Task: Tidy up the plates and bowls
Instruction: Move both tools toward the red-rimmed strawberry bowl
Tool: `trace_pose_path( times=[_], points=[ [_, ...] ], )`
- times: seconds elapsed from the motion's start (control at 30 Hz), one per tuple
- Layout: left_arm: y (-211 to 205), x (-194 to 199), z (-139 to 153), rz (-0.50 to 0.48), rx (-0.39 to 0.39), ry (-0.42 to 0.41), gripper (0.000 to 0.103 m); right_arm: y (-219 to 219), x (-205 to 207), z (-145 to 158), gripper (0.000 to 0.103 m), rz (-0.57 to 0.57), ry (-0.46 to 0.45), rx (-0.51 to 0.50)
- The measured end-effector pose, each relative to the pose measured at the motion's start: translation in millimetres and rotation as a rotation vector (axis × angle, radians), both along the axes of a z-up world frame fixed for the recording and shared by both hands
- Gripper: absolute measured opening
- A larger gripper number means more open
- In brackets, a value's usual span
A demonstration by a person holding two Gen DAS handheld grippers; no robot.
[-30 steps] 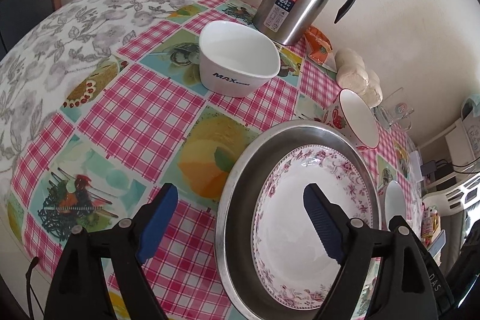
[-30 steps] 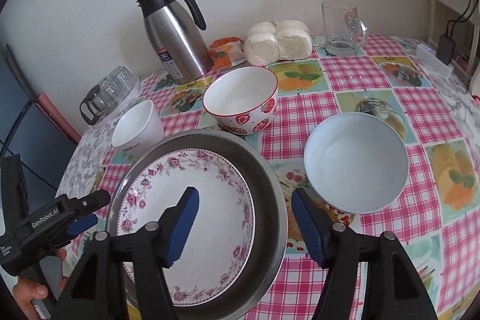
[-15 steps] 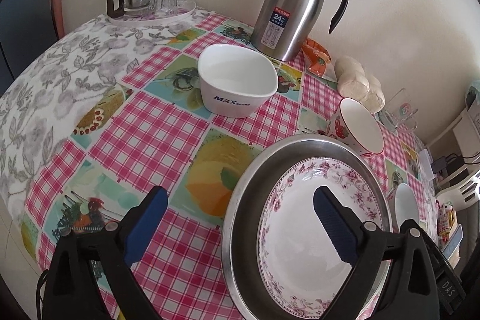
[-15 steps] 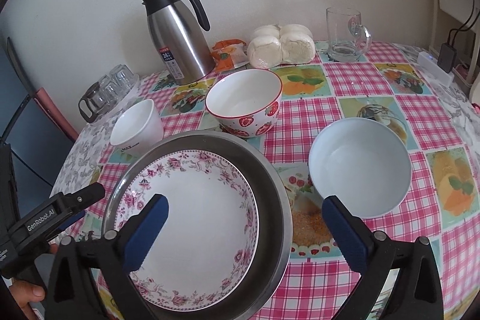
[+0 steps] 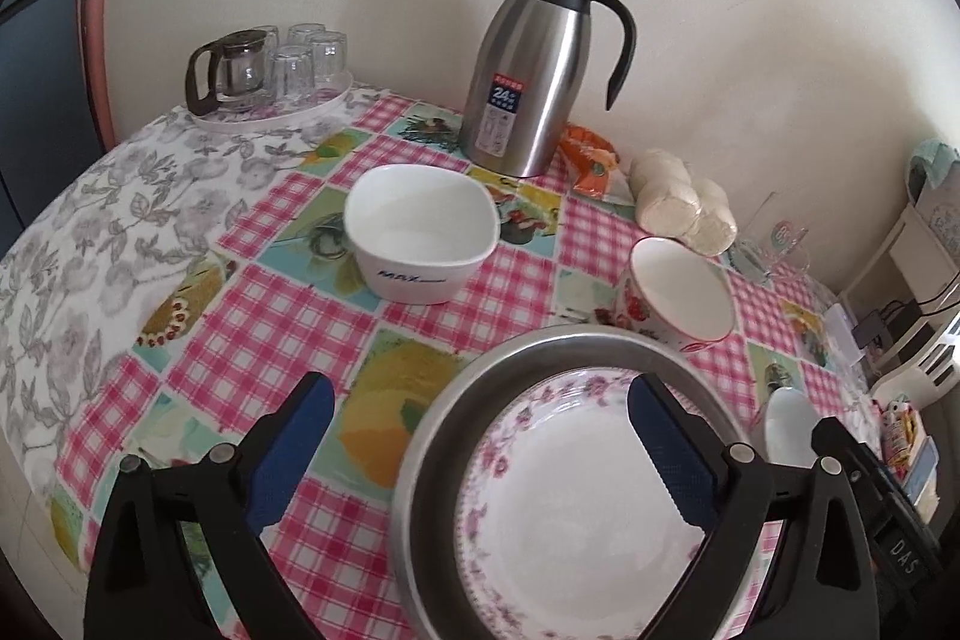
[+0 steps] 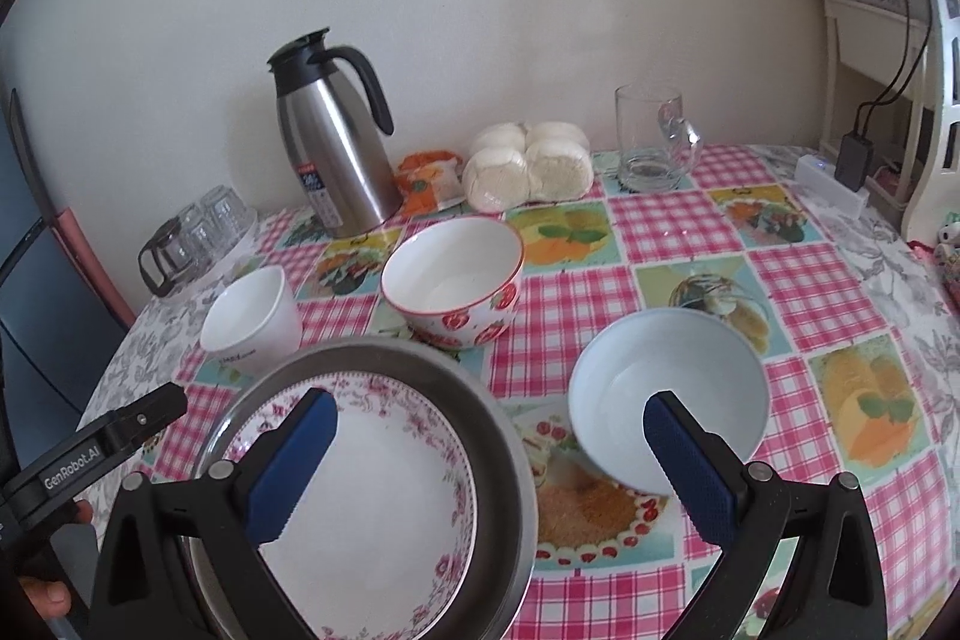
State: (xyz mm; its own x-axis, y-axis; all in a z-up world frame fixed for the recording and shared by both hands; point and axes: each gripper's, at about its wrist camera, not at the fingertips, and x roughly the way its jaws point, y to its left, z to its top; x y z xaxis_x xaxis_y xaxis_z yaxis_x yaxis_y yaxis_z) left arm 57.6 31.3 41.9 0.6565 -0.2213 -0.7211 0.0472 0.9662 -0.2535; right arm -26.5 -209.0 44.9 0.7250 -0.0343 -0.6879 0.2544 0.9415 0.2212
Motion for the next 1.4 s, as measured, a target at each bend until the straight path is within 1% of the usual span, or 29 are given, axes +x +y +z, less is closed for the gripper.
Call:
trace_pose_path(
  times=[0.1,0.23,0.3,0.37,0.47,0.53,0.73,0.8,0.87,0.9,1.03,1.17,1.2,1.23,1.27,1.33,1.4],
  points=[
    [-7.8,4.2,5.7,-0.008,-0.022,-0.017,0.099,-3.9,-0.4,5.1,0.103,-0.009,-0.032,0.001],
    [-20.6,9.8,18.7,-0.016,-0.032,-0.076,0.099,-14.0,1.2,10.5,0.103,-0.048,-0.07,0.015],
    [-27.5,13.1,24.4,-0.024,-0.028,-0.097,0.099,-19.1,2.9,11.0,0.103,-0.067,-0.077,0.02],
    [-33.0,18.3,26.6,-0.027,-0.039,-0.099,0.099,-23.3,5.5,10.1,0.103,-0.078,-0.071,0.019],
    [-38.0,29.6,25.7,-0.023,-0.081,-0.073,0.099,-28.3,8.0,7.9,0.103,-0.083,-0.044,0.039],
    [-44.2,36.3,23.4,-0.037,-0.095,-0.048,0.099,-31.6,9.3,9.3,0.103,-0.084,-0.027,0.044],
    [-65.5,52.3,17.9,-0.094,-0.093,0.01,0.098,-43.6,16.5,28.6,0.103,-0.079,-0.011,0.054],
    [-68.6,57.2,16.2,-0.105,-0.096,0.03,0.098,-48.5,22.2,33.1,0.103,-0.076,-0.006,0.079],
    [-70.3,63.1,15.3,-0.11,-0.098,0.042,0.098,-53.1,29.2,35.4,0.103,-0.081,0.001,0.08],
    [-70.0,65.4,14.8,-0.107,-0.095,0.06,0.098,-55.0,33.5,35.8,0.103,-0.083,0.006,0.076],
    [-66.3,80.0,11.4,-0.102,-0.139,0.078,0.098,-64.3,48.7,29.1,0.103,-0.086,0.022,0.111],
    [-66.7,97.5,1.4,-0.131,-0.18,0.119,0.098,-67.8,64.6,16.1,0.103,-0.069,0.057,0.14],
    [-66.7,102.0,-2.0,-0.134,-0.19,0.135,0.098,-67.2,69.5,11.9,0.102,-0.06,0.068,0.148],
    [-67.5,106.6,-5.7,-0.14,-0.198,0.152,0.094,-66.2,73.9,8.5,0.1,-0.053,0.078,0.148],
    [-68.9,110.3,-9.1,-0.146,-0.197,0.167,0.086,-64.9,78.2,5.4,0.094,-0.048,0.088,0.144],
    [-73.1,117.7,-16.8,-0.163,-0.187,0.196,0.074,-61.9,87.5,-0.7,0.087,-0.035,0.106,0.14],
    [-76.3,123.2,-24.5,-0.174,-0.183,0.218,0.074,-58.9,96.5,-8.1,0.087,-0.021,0.124,0.146]
  ],
)
